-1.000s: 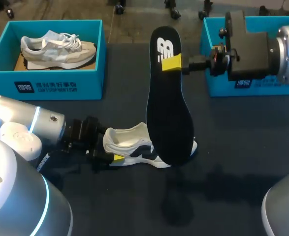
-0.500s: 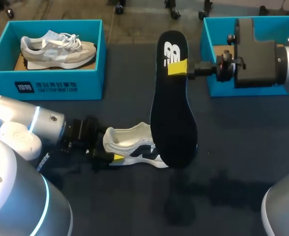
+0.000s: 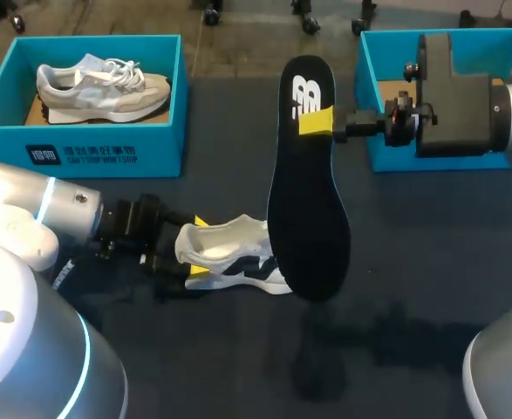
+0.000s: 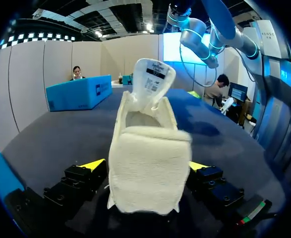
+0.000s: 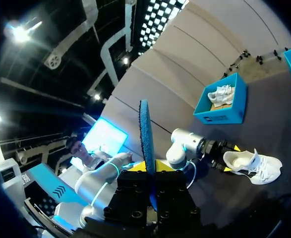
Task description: Take the shoe out of the shoebox, open the shoe tongue, remove and reinsert the insole, then place the shoe into the shoebox
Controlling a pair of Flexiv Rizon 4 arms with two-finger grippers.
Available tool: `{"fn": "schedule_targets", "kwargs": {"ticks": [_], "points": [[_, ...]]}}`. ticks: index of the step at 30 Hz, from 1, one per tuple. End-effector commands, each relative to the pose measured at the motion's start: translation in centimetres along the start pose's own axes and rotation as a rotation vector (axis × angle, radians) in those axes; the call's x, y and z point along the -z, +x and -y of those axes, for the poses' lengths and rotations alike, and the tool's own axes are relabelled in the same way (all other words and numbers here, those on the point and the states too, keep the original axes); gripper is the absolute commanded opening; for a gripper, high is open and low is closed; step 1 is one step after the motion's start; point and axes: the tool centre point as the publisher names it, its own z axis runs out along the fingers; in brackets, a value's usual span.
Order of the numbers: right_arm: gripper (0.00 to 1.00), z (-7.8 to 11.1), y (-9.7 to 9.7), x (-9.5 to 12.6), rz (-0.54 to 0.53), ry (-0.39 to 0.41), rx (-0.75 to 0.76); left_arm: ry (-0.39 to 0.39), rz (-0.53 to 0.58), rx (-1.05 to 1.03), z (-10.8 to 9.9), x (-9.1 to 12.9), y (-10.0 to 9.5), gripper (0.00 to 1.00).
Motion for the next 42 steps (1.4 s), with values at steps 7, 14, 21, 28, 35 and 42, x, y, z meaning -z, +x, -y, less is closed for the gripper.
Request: {"fn": "schedule_targets", "kwargs": {"ticks": [7, 14, 21, 28, 35, 42], "points": [[0.0, 0.1, 0.1, -0.2, 0.002, -0.003, -0.001, -0.088, 0.008, 0.005, 1.1, 3.4, 0.0, 1.0], [0.0, 0.1, 0.1, -0.2, 0.002, -0.003, -0.001, -0.158, -0.01, -0.013, 1.4, 5.1, -0.3, 1.0], [0.0, 0.1, 0.1, -0.2, 0.002, -0.003, -0.001, -0.254, -0.045, -0.045, 2.0, 6.3, -0.6, 1.0], [0.0, 0.1, 0.1, -0.2, 0.002, -0.003, -0.001, -0.368, -0.057, -0.079, 3.3, 7.5, -1.4, 1.0], [0.0, 0.1, 0.1, -0.2, 0.002, -0.003, -0.001, -0.23, -0.049, -0.088, 4.3, 7.9, -1.4, 1.0], [0.0, 0.1, 0.1, -0.2, 0.002, -0.003, -0.001, -0.224, -0.054, -0.107, 4.7, 8.1, -1.3, 1.0]]}}
